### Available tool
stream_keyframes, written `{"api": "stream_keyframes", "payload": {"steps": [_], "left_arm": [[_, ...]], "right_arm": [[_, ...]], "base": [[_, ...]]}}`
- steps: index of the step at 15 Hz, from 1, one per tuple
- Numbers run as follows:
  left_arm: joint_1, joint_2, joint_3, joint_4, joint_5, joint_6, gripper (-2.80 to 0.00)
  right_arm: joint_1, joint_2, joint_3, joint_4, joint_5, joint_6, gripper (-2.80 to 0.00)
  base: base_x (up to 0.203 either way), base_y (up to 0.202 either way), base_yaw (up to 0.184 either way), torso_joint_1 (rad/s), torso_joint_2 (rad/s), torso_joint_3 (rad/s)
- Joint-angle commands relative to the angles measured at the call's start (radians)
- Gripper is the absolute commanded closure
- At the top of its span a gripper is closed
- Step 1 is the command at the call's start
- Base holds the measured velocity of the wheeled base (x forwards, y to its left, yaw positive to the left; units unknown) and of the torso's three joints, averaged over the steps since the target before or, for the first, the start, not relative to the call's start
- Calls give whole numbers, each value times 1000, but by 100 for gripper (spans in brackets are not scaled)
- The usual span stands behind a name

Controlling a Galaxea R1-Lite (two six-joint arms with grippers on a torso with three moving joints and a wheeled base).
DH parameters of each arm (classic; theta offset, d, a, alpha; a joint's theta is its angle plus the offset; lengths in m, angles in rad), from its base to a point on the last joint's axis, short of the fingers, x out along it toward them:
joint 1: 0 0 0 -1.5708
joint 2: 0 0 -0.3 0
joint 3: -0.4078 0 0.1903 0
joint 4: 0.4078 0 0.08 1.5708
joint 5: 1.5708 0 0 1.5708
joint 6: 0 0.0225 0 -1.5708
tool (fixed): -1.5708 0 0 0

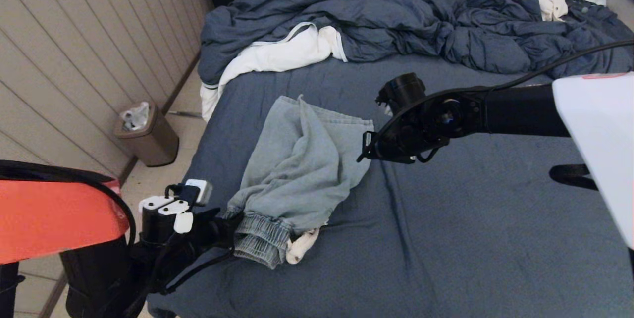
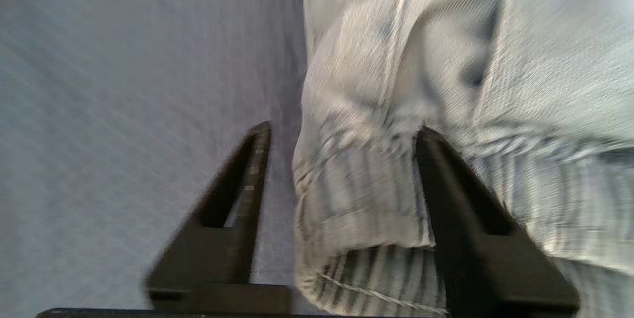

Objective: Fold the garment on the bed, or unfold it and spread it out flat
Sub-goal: Fold the blue shorts

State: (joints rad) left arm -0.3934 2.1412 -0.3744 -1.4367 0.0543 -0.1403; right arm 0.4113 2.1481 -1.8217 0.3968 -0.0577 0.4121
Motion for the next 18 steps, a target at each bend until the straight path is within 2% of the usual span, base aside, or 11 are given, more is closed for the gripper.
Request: {"api": "stream_keyframes", "payload": {"steps": [1,7,9,11,12,13,15,17,18], "left_arm": [[13,-72,16,-14,1,0,-280],[34,-184,31,11,-5,16,-280],[-33,-191,54,40,-2,14,-280],[-107,-192,58,72,48,13,-280],[-140,-208,52,88,108,13,0],[-166,-235,47,115,145,15,0],[-206,-281,23,246,174,32,0],[-257,-315,-73,443,212,97,0],[-276,-330,-128,531,232,108,0]], "right_arm": [[1,4,0,2,-1,2,0],[1,13,-2,2,-1,2,0],[1,15,-1,2,-1,2,0],[4,15,1,2,-1,2,0],[4,13,1,2,-1,2,0],[4,12,-1,2,-1,2,0],[4,10,-1,2,-1,2,0],[4,13,0,2,-1,4,0],[4,13,-1,2,-1,4,0]], "base": [[0,0,0,0,0,0],[0,0,0,0,0,0],[0,0,0,0,0,0],[0,0,0,0,0,0],[0,0,0,0,0,0],[0,0,0,0,0,0],[0,0,0,0,0,0],[0,0,0,0,0,0],[0,0,0,0,0,0]]}}
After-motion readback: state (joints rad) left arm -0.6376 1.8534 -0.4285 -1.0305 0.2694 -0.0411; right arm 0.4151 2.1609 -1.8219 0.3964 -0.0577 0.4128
